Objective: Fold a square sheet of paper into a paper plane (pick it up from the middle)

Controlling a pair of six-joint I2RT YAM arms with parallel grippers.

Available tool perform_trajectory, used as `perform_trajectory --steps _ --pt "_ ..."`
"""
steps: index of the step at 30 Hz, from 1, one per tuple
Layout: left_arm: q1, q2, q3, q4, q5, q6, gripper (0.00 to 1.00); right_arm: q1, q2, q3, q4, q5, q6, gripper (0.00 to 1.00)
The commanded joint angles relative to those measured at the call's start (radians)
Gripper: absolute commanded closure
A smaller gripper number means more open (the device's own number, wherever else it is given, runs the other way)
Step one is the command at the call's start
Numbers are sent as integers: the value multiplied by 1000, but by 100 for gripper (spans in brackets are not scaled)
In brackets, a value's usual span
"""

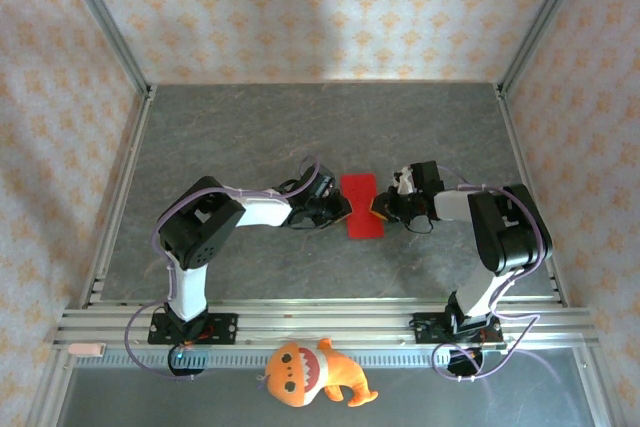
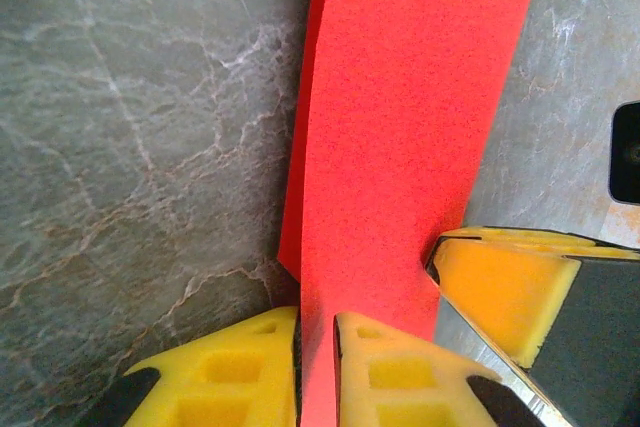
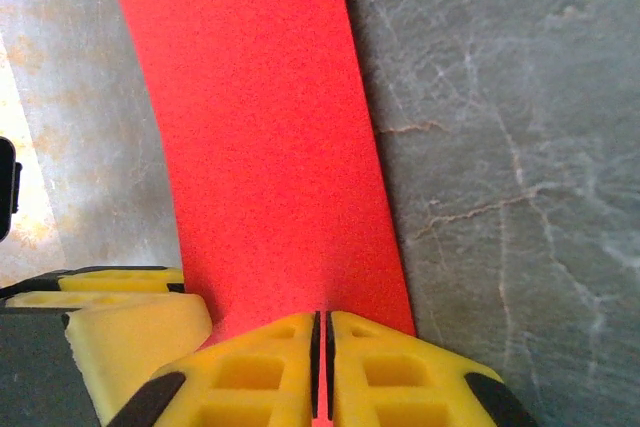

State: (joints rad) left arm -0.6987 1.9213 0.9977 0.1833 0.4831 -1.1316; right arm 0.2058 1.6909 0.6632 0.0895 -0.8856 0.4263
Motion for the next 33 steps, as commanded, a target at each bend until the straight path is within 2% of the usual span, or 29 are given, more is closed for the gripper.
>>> perform_trajectory --steps 1,5,10,13,17,20,26,28,33 --pt "1 -37 -14 13 -4 18 86 -9 -2 -43 -70 87 -1 86" --pt "7 -59 -30 19 -8 16 91 -9 -28 -46 -54 58 -1 84" --pt "17 -111 -73 38 -5 16 94 -9 -120 -77 3 3 15 71" --pt "26 -152 -108 56 17 20 94 -4 -186 -95 19 6 21 65" --pt "45 -193 -133 26 75 74 94 26 -289 -139 67 76 35 65" --pt "62 -228 -153 -4 102 107 94 85 -394 -198 115 178 23 66" --pt "98 -283 -185 -13 116 127 93 377 -610 -301 224 544 -80 62" --pt "103 -280 -187 -4 124 124 93 482 -645 -321 263 659 -137 61" --pt "103 -272 -188 11 132 119 93 671 -632 -339 333 851 -308 56"
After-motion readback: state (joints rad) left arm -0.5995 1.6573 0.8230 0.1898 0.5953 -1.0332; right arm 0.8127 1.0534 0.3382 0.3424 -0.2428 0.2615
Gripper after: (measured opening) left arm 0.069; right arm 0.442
